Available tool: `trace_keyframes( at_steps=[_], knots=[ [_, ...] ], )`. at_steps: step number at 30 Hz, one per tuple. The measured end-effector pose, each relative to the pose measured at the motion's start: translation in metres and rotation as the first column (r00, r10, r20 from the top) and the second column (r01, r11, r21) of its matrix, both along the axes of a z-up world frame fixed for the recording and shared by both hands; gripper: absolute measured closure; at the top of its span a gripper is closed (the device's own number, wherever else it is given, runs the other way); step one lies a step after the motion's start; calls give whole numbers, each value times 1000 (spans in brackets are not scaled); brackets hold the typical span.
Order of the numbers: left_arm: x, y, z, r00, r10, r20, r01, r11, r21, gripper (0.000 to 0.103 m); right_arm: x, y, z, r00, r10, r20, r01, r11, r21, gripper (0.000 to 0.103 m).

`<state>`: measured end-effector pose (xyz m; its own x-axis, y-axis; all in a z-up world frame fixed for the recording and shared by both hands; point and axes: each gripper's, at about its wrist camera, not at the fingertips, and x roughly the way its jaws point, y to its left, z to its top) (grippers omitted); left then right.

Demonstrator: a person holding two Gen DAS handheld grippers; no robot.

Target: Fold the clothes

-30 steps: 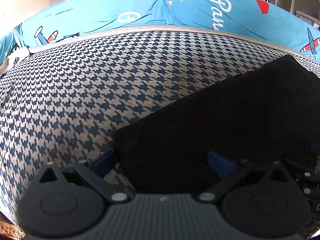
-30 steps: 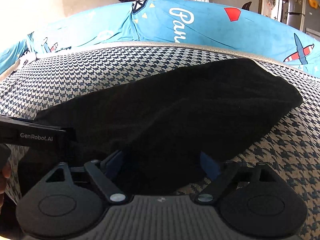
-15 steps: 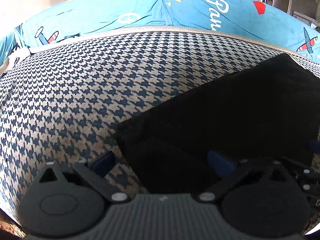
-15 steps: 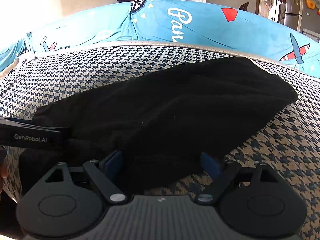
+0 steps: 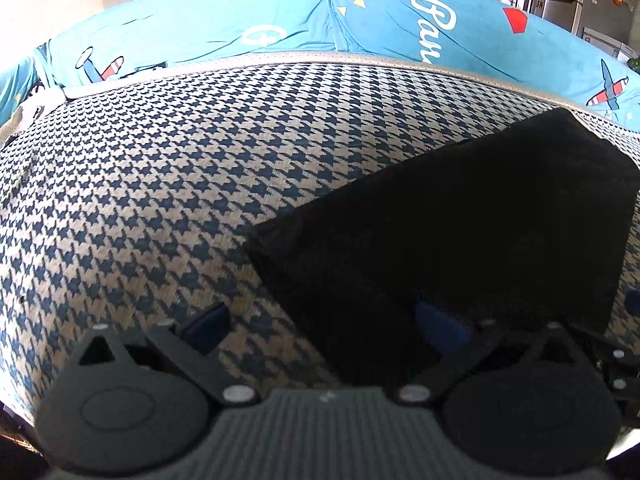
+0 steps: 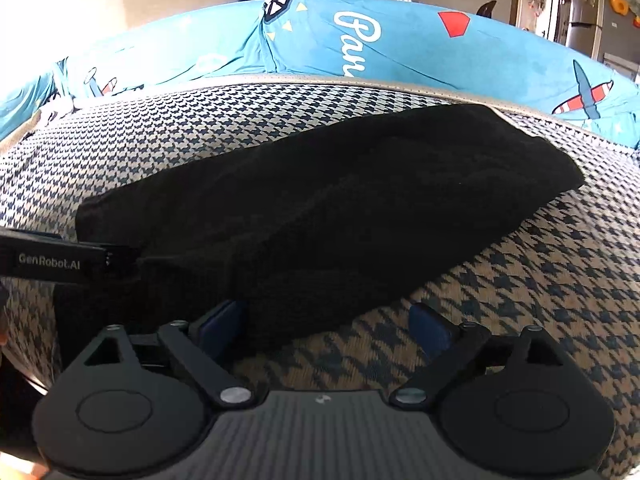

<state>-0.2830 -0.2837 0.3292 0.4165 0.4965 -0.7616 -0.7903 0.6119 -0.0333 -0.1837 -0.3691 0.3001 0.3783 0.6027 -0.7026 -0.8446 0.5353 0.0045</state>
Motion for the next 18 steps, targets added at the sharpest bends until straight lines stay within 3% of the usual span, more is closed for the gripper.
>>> trace_keyframes(
  at_steps=[3, 5, 7, 8, 12, 18],
  knots=[
    [-9, 3, 6, 998, 15, 54, -14, 1000, -20, 0, -2, -9, 6, 999, 3, -32, -1, 998, 61, 11],
    [-10, 6, 4, 999, 35, 39, -34, 999, -16, 0, -6, -11, 12, 999, 33, -34, -29, 994, 108, 12],
    [-9, 10, 1, 998, 63, 9, -62, 998, -6, 0, -14, -11, 17, 996, 85, -6, -83, 986, 143, 18],
    [-8, 12, 0, 997, 73, 4, -73, 997, -5, 0, -20, -10, 19, 993, 119, 9, -119, 981, 155, 28],
    [-7, 16, -2, 996, 93, 5, -93, 996, -3, 0, -34, 2, 15, 978, 208, 27, -209, 968, 135, 50],
    [-4, 18, -6, 996, 89, -7, -89, 996, 2, 0, -46, 9, 3, 964, 265, 23, -266, 962, 68, 53]
  ],
)
